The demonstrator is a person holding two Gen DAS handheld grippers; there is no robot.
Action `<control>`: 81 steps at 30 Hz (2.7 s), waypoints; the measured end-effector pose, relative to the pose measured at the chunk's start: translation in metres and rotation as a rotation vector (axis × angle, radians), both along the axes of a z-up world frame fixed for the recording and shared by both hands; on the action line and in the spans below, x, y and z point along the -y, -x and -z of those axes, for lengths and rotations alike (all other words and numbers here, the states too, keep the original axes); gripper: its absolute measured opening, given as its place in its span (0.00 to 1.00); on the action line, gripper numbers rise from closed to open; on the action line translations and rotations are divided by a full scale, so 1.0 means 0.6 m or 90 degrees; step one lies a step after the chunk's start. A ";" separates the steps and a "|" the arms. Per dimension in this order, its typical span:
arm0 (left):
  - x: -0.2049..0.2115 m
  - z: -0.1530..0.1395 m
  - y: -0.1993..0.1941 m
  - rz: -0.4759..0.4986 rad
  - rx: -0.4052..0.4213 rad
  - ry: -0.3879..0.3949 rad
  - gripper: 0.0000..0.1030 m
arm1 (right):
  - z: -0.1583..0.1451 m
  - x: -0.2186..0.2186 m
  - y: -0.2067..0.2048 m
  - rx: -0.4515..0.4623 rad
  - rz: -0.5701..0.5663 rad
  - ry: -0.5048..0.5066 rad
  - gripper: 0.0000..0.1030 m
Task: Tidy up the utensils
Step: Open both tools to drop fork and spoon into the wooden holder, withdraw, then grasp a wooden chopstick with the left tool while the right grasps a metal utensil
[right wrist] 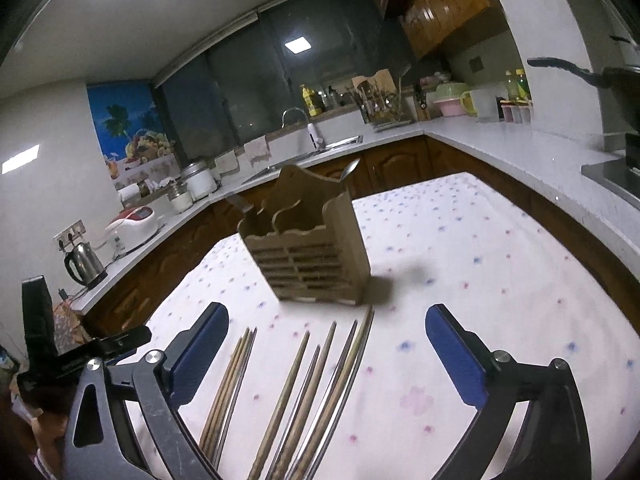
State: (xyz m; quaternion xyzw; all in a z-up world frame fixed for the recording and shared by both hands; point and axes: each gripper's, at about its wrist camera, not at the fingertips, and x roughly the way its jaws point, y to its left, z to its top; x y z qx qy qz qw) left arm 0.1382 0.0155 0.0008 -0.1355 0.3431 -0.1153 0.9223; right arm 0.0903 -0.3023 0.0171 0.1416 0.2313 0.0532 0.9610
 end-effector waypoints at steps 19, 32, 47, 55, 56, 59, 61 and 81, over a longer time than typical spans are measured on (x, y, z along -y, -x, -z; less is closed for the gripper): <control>0.010 0.039 -0.010 -0.004 -0.071 -0.062 0.88 | 0.059 -0.003 0.006 -0.078 0.008 0.009 0.97; 0.053 0.087 -0.082 0.024 -0.173 -0.126 0.77 | 0.115 0.000 -0.082 -0.217 0.000 0.031 0.42; 0.089 0.104 -0.118 0.076 -0.181 -0.184 0.54 | 0.150 -0.019 -0.123 -0.289 -0.034 0.065 0.15; 0.097 0.103 -0.126 0.089 -0.186 -0.213 0.53 | 0.142 0.010 -0.103 -0.300 -0.021 0.049 0.19; 0.098 0.103 -0.131 0.089 -0.188 -0.209 0.53 | 0.137 0.013 -0.107 -0.292 -0.019 0.040 0.22; 0.098 0.102 -0.146 0.090 -0.193 -0.200 0.48 | 0.125 0.012 -0.123 -0.276 -0.017 0.025 0.22; 0.101 0.102 -0.155 0.092 -0.193 -0.200 0.42 | 0.120 0.002 -0.143 -0.268 -0.027 0.027 0.22; 0.083 0.082 -0.162 0.099 -0.142 -0.142 0.05 | 0.140 -0.020 -0.206 -0.284 -0.034 0.048 0.04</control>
